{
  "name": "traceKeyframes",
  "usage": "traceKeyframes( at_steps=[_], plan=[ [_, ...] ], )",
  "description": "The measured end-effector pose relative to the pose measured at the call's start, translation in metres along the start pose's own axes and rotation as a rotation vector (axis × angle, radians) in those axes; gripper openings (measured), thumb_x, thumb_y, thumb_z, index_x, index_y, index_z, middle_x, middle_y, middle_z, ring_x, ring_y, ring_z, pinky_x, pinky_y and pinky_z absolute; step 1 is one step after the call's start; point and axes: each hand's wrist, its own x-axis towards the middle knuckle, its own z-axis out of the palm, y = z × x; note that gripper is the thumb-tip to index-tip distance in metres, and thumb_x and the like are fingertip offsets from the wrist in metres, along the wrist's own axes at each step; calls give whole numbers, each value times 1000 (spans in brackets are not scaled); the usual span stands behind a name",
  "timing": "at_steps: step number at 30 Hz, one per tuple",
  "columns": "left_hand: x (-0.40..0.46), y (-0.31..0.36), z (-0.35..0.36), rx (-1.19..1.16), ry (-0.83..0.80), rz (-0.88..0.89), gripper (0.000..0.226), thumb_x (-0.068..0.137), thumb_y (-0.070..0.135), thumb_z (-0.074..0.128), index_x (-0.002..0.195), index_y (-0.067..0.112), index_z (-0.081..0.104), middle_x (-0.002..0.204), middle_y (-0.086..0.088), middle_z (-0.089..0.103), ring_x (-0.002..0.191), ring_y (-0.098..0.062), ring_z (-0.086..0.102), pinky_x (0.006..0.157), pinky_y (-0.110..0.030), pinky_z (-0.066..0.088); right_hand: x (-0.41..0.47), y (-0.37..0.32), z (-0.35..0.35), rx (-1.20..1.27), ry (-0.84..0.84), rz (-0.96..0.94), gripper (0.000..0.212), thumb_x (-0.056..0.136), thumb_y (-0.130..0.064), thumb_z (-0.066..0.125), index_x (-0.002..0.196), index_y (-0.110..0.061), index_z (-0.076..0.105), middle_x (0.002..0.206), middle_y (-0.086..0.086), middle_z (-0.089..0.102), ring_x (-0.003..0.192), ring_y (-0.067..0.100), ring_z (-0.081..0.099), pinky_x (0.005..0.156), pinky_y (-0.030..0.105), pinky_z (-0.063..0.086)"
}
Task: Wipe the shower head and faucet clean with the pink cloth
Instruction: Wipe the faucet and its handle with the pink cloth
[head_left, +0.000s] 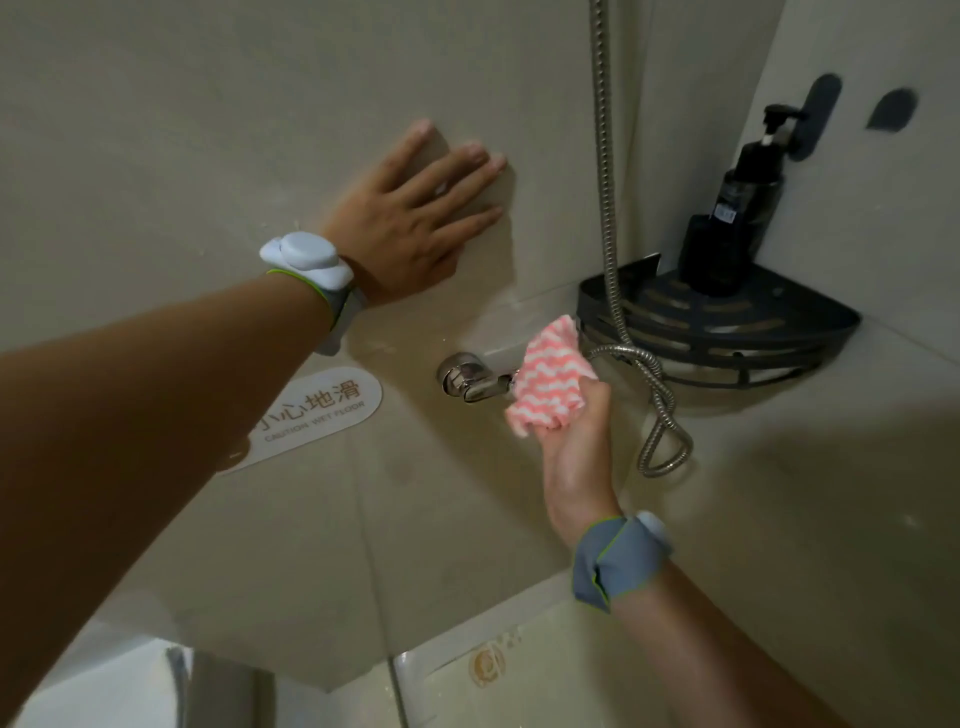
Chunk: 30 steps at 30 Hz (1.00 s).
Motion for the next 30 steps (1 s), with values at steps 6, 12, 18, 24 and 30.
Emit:
traceKeyframes(
  at_steps=[6,12,18,24,30],
  plan=[
    [0,2,1,20,4,11,53,107,36,38,159,23,38,171,-12,25,157,-34,25,124,-64,25,25,-6,-47,-1572,-370,-369,50,102,-23,31,146,-3,44,161,14,32,152,28,23,124,42,19],
    [0,2,1,32,29,22,52,106,34,37,156,22,44,168,-12,30,155,-34,31,123,-64,28,23,15,-47,-2000,-361,-491,57,90,-33,33,137,-8,51,157,24,30,144,39,29,118,42,31],
    [2,1,0,35,42,18,51,106,33,36,155,21,45,168,-13,32,154,-34,34,122,-64,29,11,22,-56,-1961,-360,-553,55,86,-29,33,128,-7,60,164,21,17,153,41,8,123,47,23],
    [1,1,3,47,52,21,53,105,34,38,156,21,43,168,-13,31,154,-34,33,123,-64,29,-4,42,-69,-1859,-302,-530,53,84,-20,37,129,-1,57,167,20,-1,154,42,-6,122,45,27],
    [2,2,5,34,44,25,53,106,34,36,158,22,40,170,-13,27,156,-34,28,124,-64,27,14,40,-49,-1910,-219,-477,58,86,-32,28,129,-9,60,162,21,22,145,49,21,118,50,30]
  ],
)
